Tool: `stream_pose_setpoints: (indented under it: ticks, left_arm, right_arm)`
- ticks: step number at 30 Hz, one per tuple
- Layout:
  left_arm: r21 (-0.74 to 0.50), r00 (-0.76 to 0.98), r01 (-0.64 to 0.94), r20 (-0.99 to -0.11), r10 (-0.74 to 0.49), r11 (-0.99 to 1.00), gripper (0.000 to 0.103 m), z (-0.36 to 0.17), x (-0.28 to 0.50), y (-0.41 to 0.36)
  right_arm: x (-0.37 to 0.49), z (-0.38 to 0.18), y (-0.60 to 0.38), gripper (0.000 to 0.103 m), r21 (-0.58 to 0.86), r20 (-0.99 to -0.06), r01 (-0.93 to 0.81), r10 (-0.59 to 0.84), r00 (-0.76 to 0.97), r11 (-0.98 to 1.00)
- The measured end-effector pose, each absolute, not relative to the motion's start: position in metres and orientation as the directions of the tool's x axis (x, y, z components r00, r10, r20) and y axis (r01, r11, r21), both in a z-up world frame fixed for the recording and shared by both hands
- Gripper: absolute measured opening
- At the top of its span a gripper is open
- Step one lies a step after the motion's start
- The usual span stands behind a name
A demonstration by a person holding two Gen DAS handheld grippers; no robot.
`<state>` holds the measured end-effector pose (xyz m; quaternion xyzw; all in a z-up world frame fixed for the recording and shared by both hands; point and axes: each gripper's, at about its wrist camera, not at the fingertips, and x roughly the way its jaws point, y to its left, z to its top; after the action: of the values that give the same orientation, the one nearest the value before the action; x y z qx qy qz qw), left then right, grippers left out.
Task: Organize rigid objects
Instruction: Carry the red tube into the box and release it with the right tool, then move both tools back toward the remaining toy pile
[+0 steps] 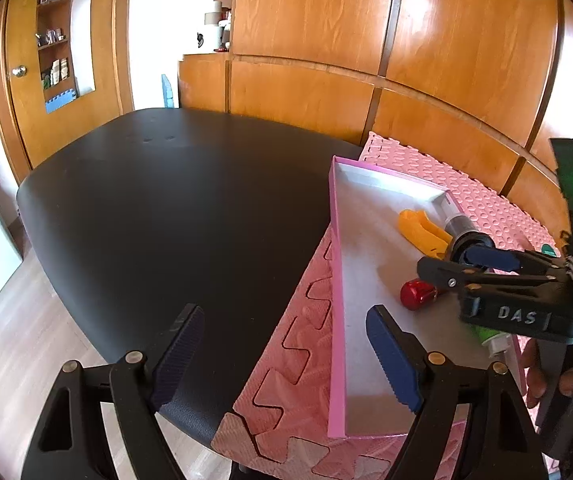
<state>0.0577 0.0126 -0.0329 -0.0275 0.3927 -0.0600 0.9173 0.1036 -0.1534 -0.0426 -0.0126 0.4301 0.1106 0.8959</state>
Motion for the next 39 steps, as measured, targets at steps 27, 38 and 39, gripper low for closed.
stream_pose_setpoints:
  ticks: [27,38,39]
  left_arm:
    - [-0.037,0.687,0.176,-0.711,-0.149,0.984,0.084,-0.026,0.04,-0.02]
    - [-0.027,0.676,0.202,-0.719,-0.159,0.979,0.085,-0.029,0.037,-0.03]
    - [-0.026,0.676,0.204,-0.72,-0.16,0.979,0.086,-0.029,0.037,-0.031]
  right_arm:
    - [0.042,-0.015,-0.183,0.082,0.069,-0.69,-0.11,0.127,0.713,0.992]
    - [0.029,-0.01,-0.208,0.083,0.059,-0.681,-0.053,0.079,0.728,0.997]
    - [0.028,-0.01,-0.211,0.083,0.058,-0.681,-0.048,0.075,0.728,0.997]
